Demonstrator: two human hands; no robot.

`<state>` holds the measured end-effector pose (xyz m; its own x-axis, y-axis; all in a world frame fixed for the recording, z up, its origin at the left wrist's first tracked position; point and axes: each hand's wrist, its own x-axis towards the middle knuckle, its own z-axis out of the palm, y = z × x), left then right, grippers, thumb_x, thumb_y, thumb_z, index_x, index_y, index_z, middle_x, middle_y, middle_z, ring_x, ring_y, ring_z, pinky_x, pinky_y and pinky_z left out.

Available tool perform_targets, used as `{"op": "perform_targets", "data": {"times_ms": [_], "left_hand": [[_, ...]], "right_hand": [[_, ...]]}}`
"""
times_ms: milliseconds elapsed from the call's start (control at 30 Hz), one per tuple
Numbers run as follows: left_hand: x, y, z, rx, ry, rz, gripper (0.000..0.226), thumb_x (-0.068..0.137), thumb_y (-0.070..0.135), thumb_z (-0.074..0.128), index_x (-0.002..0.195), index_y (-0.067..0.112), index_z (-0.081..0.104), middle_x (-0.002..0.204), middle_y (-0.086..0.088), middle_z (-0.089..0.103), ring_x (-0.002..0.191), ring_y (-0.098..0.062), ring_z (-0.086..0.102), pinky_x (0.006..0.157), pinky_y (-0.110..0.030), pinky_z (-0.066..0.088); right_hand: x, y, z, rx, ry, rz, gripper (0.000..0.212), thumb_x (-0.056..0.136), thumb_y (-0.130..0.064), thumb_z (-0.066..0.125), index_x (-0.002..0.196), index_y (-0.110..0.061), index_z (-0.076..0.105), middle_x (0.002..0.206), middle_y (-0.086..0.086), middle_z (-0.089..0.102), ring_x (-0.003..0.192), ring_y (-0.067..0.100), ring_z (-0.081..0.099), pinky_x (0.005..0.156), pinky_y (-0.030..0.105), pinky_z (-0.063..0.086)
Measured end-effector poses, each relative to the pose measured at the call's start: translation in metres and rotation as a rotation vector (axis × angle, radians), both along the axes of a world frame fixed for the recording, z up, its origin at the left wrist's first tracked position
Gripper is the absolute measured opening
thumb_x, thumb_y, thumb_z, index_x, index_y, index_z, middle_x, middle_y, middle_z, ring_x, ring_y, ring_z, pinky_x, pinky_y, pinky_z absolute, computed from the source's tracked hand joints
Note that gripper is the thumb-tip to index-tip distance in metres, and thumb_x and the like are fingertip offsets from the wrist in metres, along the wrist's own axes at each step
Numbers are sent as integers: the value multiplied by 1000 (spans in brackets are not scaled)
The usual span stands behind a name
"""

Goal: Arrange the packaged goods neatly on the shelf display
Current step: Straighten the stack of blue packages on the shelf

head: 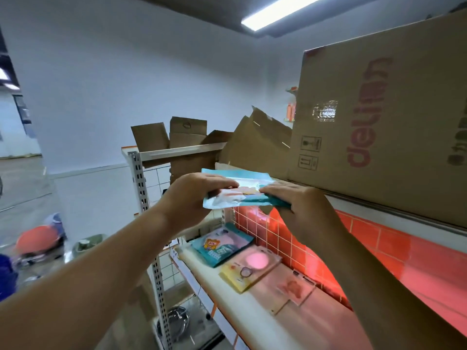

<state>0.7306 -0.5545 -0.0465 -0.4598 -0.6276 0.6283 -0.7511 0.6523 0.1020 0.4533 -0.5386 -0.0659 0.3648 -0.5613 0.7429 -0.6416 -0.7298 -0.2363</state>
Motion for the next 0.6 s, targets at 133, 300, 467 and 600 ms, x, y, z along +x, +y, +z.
{"op": "perform_targets", "data": {"times_ms": [133,300,467,600], "left_hand": [[9,-21,-10,11,-12,54,49,83,16,83,129,27,70,127,3,70,109,-11,68,86,-35,61],[37,-52,-27,-31,-25,225,45,82,45,71,124,30,72,127,8,70,110,-17,65,84,-41,59],[79,-87,-49,81,-2,281,45,79,50,71,121,32,73,123,9,72,103,-17,66,86,-37,56],[111,-113,-64,243,90,96,45,80,36,80,124,31,71,126,5,70,112,-13,64,94,-31,53]], "right_hand": [[11,-24,-11,-61,22,-21,36,84,-10,70,118,-19,74,118,-2,73,112,13,67,102,21,45],[40,-49,-29,-143,39,-29,33,79,-5,75,110,-14,77,111,2,75,107,18,70,99,34,53],[82,-74,-49,-201,99,-67,40,69,5,84,106,-9,77,108,3,76,104,20,71,96,29,52],[121,-101,-67,-226,88,-100,34,74,7,74,105,-5,77,109,5,75,106,22,71,96,36,55]]}}
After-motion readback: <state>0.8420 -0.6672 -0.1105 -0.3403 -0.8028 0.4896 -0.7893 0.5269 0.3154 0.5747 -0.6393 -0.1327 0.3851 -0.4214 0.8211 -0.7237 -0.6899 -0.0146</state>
